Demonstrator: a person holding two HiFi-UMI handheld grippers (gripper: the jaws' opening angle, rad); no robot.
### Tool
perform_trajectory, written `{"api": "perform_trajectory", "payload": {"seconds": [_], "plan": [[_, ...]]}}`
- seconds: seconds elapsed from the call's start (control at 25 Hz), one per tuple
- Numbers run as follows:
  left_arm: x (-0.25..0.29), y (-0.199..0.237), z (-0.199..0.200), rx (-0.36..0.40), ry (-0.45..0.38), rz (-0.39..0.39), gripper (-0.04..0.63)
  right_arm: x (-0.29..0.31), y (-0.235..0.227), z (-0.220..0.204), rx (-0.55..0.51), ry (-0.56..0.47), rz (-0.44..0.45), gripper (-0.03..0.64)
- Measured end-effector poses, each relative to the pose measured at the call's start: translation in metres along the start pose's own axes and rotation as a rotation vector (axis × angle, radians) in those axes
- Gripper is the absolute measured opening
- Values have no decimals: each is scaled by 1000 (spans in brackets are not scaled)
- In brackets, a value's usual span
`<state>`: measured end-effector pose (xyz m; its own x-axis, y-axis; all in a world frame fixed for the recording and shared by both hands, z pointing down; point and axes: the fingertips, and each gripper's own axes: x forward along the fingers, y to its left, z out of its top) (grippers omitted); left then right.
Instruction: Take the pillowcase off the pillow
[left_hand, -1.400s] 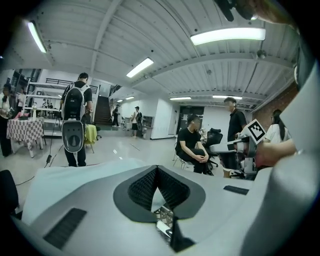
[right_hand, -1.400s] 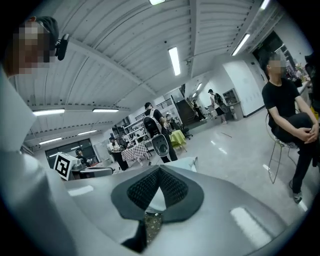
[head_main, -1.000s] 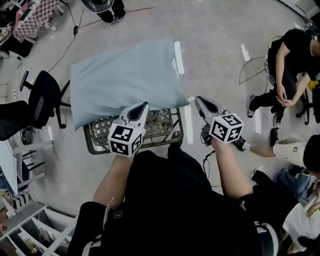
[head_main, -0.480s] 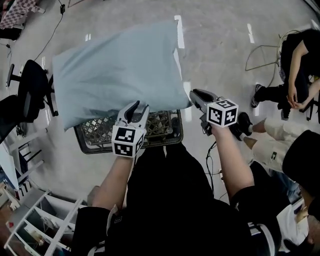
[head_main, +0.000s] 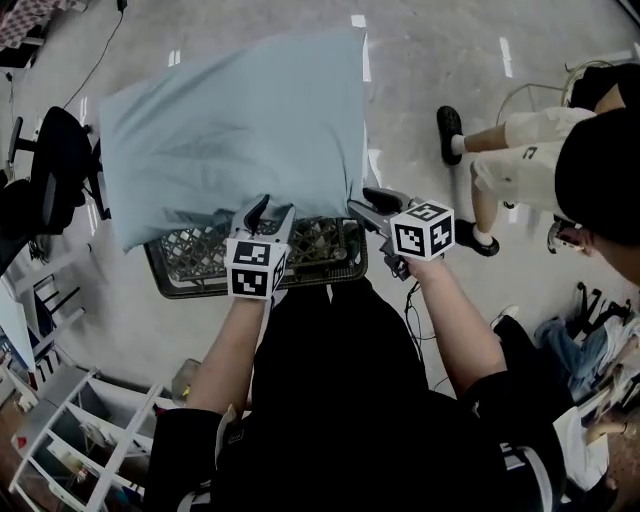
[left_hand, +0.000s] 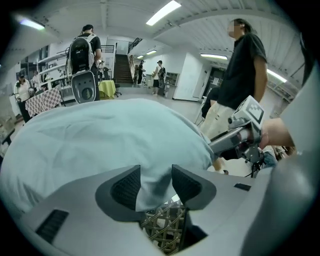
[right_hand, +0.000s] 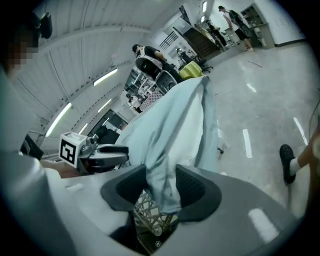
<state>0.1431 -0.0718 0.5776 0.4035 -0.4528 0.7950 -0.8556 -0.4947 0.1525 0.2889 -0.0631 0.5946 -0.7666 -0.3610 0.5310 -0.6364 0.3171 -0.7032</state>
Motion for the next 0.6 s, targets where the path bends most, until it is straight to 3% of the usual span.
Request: {"api": "perform_trajectory", "payload": {"seconds": [0.36, 0.48, 0.6], "plan": [[-5, 15, -24, 30, 51, 43, 161, -3, 46, -45, -306, 155, -61, 202], [-7, 14, -26, 43, 37, 45, 121, -28, 28, -48, -382, 179, -94, 207], [-8, 12, -24, 58, 33, 55, 78, -53, -15, -34, -465, 153, -220, 206]]}}
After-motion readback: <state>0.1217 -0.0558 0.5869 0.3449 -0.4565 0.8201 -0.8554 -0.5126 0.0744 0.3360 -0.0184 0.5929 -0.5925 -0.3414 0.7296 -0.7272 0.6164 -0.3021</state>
